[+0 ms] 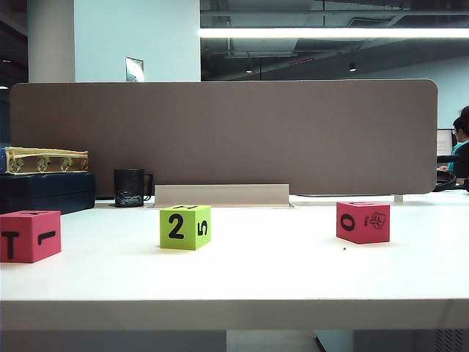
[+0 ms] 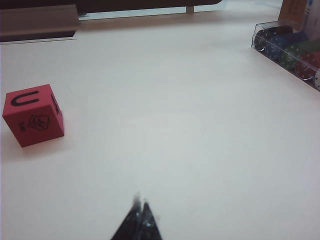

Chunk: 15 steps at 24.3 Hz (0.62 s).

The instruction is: Select the appropriate blocks from the scattered letter blocks on the table and arrange them in a row to spell out "THU".

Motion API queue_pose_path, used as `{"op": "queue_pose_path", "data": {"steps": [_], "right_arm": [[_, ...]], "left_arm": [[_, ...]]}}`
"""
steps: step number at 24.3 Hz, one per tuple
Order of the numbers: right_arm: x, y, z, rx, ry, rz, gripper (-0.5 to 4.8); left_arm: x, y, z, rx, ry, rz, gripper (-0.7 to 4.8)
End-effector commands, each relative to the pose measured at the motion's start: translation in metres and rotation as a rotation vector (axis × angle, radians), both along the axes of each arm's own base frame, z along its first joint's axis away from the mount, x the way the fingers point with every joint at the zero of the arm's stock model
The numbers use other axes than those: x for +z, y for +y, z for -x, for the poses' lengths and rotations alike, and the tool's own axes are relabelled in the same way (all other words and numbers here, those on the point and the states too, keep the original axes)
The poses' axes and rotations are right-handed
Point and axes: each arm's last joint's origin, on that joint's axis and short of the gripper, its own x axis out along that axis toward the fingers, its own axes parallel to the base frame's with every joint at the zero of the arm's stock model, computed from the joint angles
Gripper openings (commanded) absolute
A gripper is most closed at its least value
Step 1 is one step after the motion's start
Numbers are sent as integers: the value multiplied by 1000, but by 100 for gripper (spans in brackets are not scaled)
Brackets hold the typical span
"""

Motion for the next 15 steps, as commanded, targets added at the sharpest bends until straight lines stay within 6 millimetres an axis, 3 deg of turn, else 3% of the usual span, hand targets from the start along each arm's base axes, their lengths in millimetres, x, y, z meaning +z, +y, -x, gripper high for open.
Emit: {"op": "queue_pose_path", "data": {"steps": [1, 15], "right_arm": [[0, 0, 0, -6, -16, 0, -4], [0, 0, 0, 5, -19, -3, -4]], "left_arm": [[-1, 0, 0, 5, 12, 2, -5], [-1, 0, 0, -11, 10, 7, -5]]}}
